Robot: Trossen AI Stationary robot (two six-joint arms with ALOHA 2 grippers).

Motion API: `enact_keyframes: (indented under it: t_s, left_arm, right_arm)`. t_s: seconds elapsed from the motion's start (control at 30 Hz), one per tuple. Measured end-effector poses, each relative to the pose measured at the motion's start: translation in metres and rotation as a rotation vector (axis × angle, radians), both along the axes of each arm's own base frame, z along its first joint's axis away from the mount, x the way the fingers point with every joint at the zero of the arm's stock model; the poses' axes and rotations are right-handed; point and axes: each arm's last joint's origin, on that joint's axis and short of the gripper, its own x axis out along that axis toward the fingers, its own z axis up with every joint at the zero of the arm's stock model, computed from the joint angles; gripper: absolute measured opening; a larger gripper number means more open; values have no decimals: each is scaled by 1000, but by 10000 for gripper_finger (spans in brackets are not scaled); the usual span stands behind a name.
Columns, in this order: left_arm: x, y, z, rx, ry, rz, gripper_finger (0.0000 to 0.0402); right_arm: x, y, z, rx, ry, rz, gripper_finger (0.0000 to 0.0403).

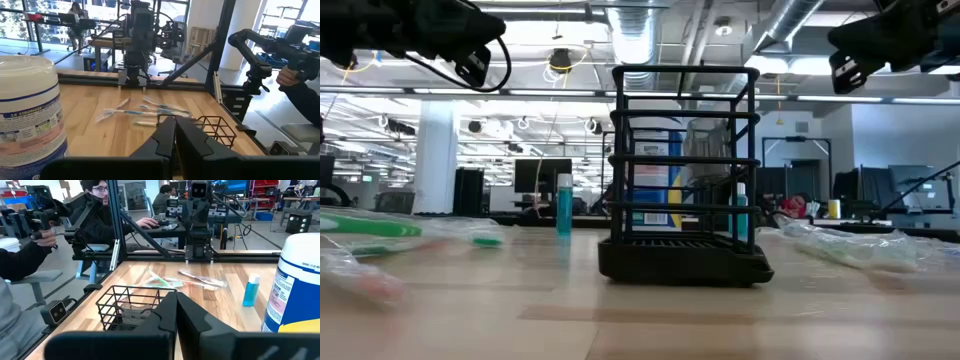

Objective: Pick & Place toothbrushing station

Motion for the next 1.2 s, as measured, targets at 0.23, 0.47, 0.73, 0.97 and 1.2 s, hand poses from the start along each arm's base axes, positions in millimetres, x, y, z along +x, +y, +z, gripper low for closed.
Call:
enact_keyframes:
  t_s: [0.23, 0.47, 0.73, 0.97, 1.2]
  left_arm:
    - [0, 0, 0, -1, -2, 0, 8]
    - [0, 0, 0, -27, 0, 1, 8]
    - [0, 0, 0, -52, 2, 2, 8]
    - [0, 0, 0, -51, 3, 2, 8]
    - [0, 0, 0, -51, 2, 2, 8]
  right_arm:
    - [0, 0, 0, 1, -4, 0, 0]
    - [0, -1, 1, 13, -4, -22, 0]
    - [2, -6, -5, 104, 58, -216, 0]
    - [10, -7, -21, 222, 213, -340, 0]
    - [22, -9, -29, 365, 475, -457, 0]
